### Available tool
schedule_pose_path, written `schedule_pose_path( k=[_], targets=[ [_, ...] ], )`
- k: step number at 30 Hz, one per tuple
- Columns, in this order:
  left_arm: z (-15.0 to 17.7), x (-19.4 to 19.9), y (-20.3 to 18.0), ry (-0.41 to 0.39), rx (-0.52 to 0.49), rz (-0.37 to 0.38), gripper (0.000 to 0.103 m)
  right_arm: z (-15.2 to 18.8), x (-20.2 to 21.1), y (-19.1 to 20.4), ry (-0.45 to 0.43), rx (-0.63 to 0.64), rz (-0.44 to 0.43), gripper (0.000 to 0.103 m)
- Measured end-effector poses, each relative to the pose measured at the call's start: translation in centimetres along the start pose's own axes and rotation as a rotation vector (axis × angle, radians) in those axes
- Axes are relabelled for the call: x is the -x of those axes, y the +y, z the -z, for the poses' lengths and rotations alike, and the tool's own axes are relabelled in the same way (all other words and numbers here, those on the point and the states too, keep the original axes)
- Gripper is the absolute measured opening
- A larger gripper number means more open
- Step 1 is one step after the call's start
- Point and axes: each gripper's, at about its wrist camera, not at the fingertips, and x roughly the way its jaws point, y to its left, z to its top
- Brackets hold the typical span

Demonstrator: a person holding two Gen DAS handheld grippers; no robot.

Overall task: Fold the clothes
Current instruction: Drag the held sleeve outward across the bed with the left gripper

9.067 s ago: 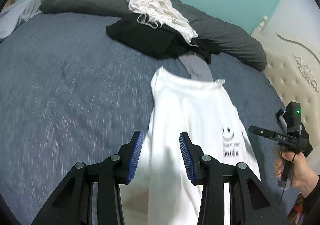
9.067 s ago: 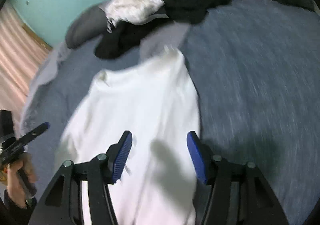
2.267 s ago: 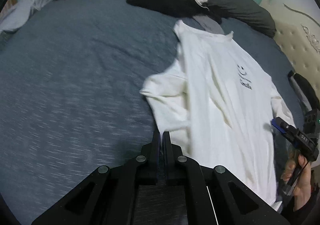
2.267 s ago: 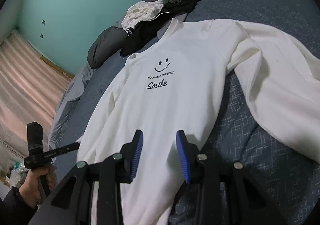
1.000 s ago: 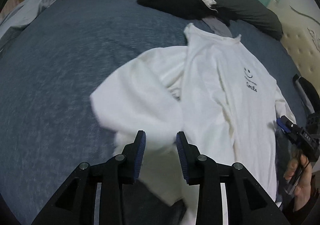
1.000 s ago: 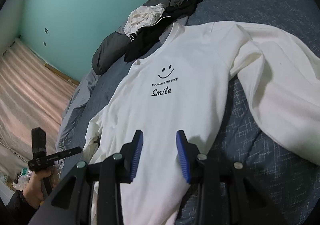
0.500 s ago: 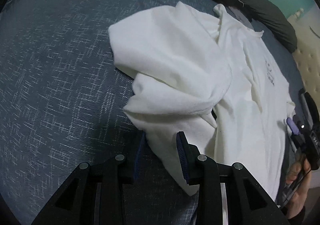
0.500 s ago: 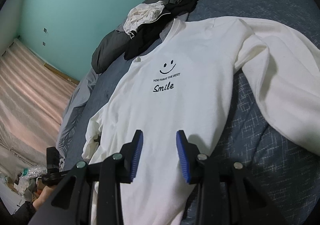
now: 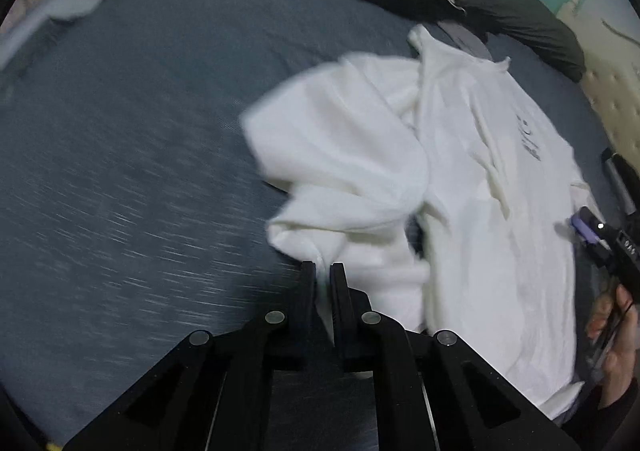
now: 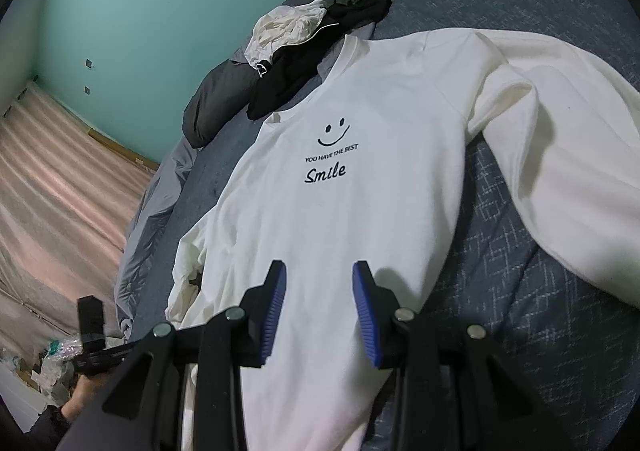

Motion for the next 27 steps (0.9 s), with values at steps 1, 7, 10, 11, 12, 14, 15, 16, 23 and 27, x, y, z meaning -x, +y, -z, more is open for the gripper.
schedule_pose_path(
  k=[1,7,10,11,12,14,15,16,23,27],
  targets=[
    [-0.3,0.8,0.7,-0.01,-0.002,-0.024,0.008,0.0,0.0,0.0,-0.001,-0.001,-0.001,0.034],
    [-1.9,3.6,6.1,-0.009,-0.011,-0.157,0.008,-0.1,0.0,0.1,-0.007,0.003,0.001,0.034],
    [-2.4,4.8,8.1,-0.014,-0.045,-0.238,0.007,-0.1,0.0,0.2,-0.008,0.005,0.003,0.034],
    [-2.6,5.2,8.6,-0.016,-0.053,-0.257,0.007,-0.1,0.0,0.2,-0.008,0.006,0.003,0.034],
    [-2.9,5.7,9.3,-0.019,-0.058,-0.276,0.007,-0.1,0.0,0.2,-0.008,0.008,0.003,0.034],
    [-3.4,6.1,10.9,-0.011,-0.036,-0.296,0.007,0.0,0.0,0.3,-0.008,0.01,0.004,0.034],
    [-3.7,6.3,11.7,-0.005,-0.021,-0.302,0.007,0.0,0.0,0.3,-0.009,0.011,0.004,0.034],
    [-3.9,6.4,12.5,0.003,-0.007,-0.31,0.007,0.0,0.0,0.3,-0.009,0.012,0.004,0.034],
    [-4.0,4.1,16.9,0.069,0.014,-0.401,0.007,-0.1,-0.1,0.4,-0.008,0.024,0.011,0.034],
    [-3.5,2.9,17.8,0.083,0.013,-0.43,0.007,-0.1,-0.3,0.4,-0.004,0.023,0.018,0.034]
  ],
)
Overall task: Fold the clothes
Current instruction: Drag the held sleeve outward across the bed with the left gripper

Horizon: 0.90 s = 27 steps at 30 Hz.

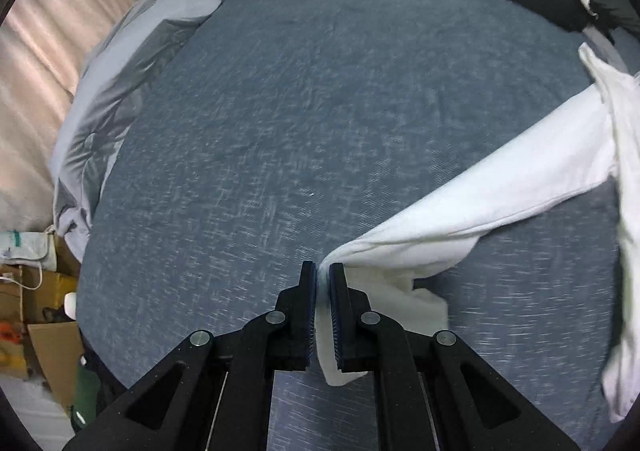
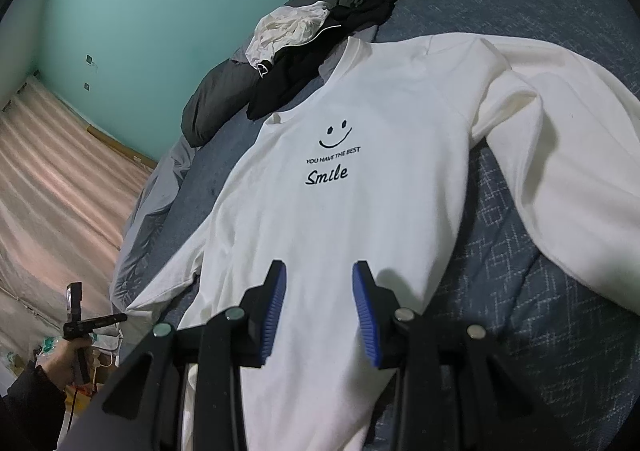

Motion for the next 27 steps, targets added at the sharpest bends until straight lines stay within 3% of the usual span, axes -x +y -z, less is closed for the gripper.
schedule_pose_path(
  k=[7,11,14,17,20,25,27],
  targets=[
    [0.8,4.0,-1.6,-0.114,-0.072,-0.025,0.007,0.1,-0.5,0.1,0.009,0.006,0.009,0.034],
    [2.3,5.1,-3.8,-0.094,-0.106,0.103,0.007,0.2,-0.7,0.4,0.013,0.011,0.006,0.034],
    [4.3,4.7,-7.0,-0.046,-0.185,0.194,0.008,0.3,-0.7,0.5,0.012,0.015,0.005,0.034],
    [5.8,3.8,-9.0,0.008,-0.195,0.277,0.01,0.3,-0.7,0.6,0.011,0.018,0.004,0.034],
    [6.4,3.7,-9.0,0.013,-0.157,0.316,0.01,0.2,-0.5,0.6,0.006,0.015,0.001,0.034],
    [6.1,5.8,-4.9,-0.067,0.036,0.426,0.025,0.1,-0.1,0.5,-0.004,0.01,-0.003,0.034],
    [6.0,5.7,-3.1,-0.095,0.084,0.377,0.031,0.0,-0.1,0.5,-0.006,0.007,-0.003,0.034]
  ],
)
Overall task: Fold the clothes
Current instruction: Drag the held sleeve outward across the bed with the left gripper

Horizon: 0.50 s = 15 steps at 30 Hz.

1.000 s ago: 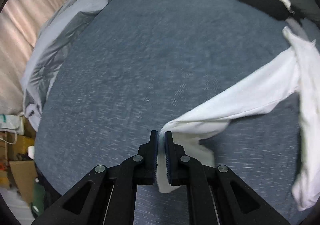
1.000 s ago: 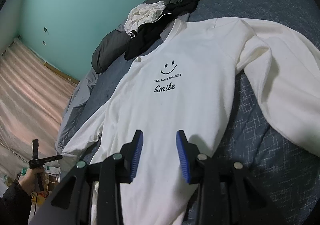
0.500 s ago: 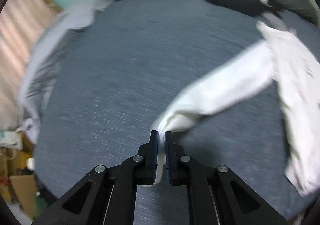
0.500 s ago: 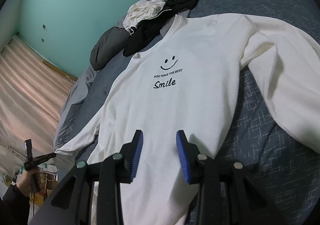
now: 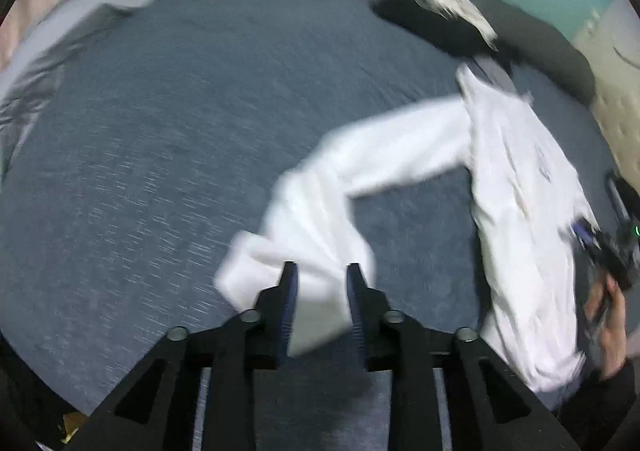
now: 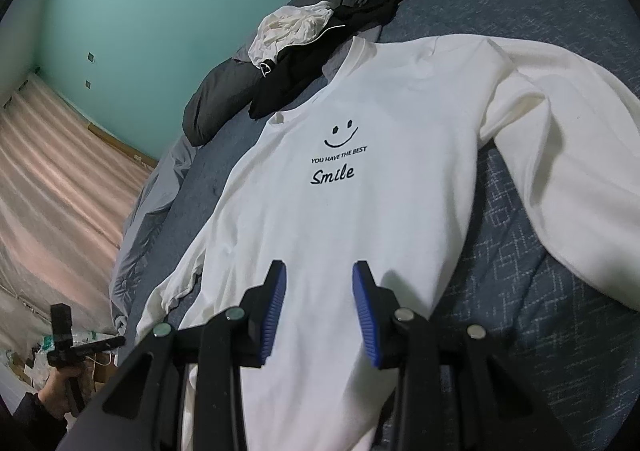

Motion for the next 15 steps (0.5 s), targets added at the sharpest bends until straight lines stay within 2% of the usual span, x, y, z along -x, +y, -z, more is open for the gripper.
schedule_pose_path(
  k=[2,9,13,14,15],
  targets=[
    [0.1,-0.9,1.3,0.02,0.032,-0.049,0.031,0.0,0.0,0.1,0.0,0.0,-0.001,0.034],
    [1.7,-5.8,3.1,0.097,0.086,-0.063,0.031,0.0,-0.3,0.2,0.003,0.009,0.004,0.034],
    [1.9,-6.6,3.0,0.098,0.088,-0.059,0.03,0.1,-0.5,0.2,0.01,0.01,0.008,0.034],
    [1.9,-6.8,2.9,0.097,0.086,-0.059,0.019,0.1,-0.6,0.2,0.011,0.012,0.008,0.034],
    [1.9,-6.9,2.8,0.095,0.084,-0.058,0.004,0.1,-0.6,0.2,0.011,0.015,0.008,0.034]
  ],
)
